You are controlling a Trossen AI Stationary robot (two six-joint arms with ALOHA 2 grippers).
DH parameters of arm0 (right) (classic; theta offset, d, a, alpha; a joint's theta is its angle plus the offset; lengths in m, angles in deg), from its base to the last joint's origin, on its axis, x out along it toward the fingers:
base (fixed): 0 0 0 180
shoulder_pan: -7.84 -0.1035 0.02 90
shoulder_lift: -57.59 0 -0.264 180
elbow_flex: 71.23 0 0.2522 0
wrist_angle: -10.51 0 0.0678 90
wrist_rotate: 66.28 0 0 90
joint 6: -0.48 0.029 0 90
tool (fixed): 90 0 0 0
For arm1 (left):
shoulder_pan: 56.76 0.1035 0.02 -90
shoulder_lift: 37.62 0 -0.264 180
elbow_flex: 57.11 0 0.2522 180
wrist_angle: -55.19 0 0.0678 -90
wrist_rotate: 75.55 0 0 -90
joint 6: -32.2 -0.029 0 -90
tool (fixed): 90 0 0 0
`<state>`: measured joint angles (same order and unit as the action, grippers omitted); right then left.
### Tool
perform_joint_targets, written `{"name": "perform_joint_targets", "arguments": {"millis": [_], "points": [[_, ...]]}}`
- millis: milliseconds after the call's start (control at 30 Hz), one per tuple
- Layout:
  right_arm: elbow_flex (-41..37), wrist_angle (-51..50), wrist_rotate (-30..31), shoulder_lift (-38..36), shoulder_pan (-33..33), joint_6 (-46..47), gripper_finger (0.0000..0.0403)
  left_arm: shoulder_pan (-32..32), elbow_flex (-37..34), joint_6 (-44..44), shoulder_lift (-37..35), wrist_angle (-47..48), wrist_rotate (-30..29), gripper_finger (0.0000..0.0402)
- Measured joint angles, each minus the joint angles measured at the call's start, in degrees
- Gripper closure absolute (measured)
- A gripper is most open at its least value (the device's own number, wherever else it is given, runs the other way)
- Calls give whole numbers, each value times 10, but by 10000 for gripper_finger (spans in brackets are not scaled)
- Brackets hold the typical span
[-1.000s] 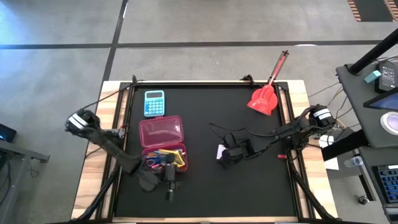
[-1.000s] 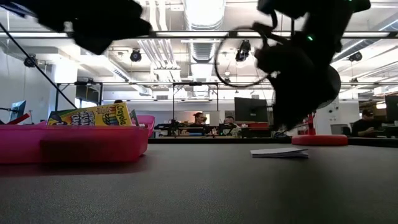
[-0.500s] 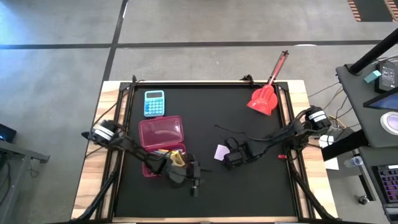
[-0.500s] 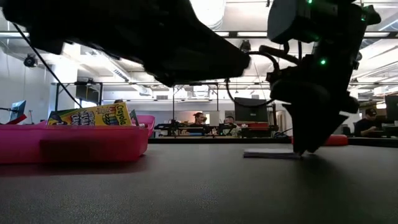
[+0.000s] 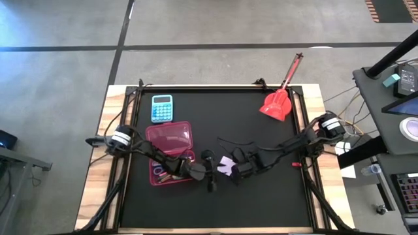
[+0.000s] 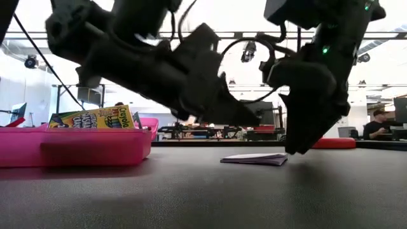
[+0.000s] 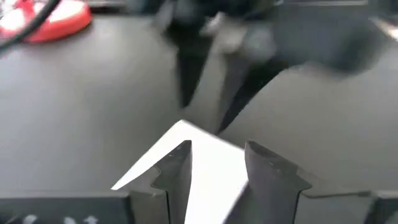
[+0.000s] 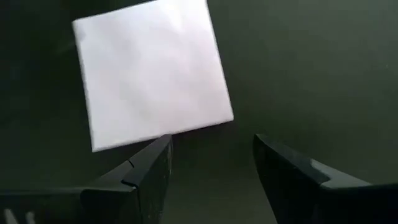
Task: Pack school essentials
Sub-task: Put the white sticky notes into the pink supply box
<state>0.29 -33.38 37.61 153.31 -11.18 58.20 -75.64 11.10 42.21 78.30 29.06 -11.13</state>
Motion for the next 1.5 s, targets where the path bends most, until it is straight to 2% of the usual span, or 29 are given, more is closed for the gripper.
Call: {"name": "perform_joint_targets", "arguments": {"millis": [467, 933, 1200, 1500], "points": [[-2, -10, 28, -18, 2, -80, 188, 14, 8, 49, 33, 71, 12, 269], [-21, -3, 42, -18, 8, -21, 188, 12, 7, 62, 31, 130, 61, 269], [-90, 192, 15, -19, 16, 1, 188, 12, 6, 62, 32, 149, 69, 269], [-120, 243, 17, -21, 18, 26, 188, 11, -1, 44, 33, 154, 71, 269]]}}
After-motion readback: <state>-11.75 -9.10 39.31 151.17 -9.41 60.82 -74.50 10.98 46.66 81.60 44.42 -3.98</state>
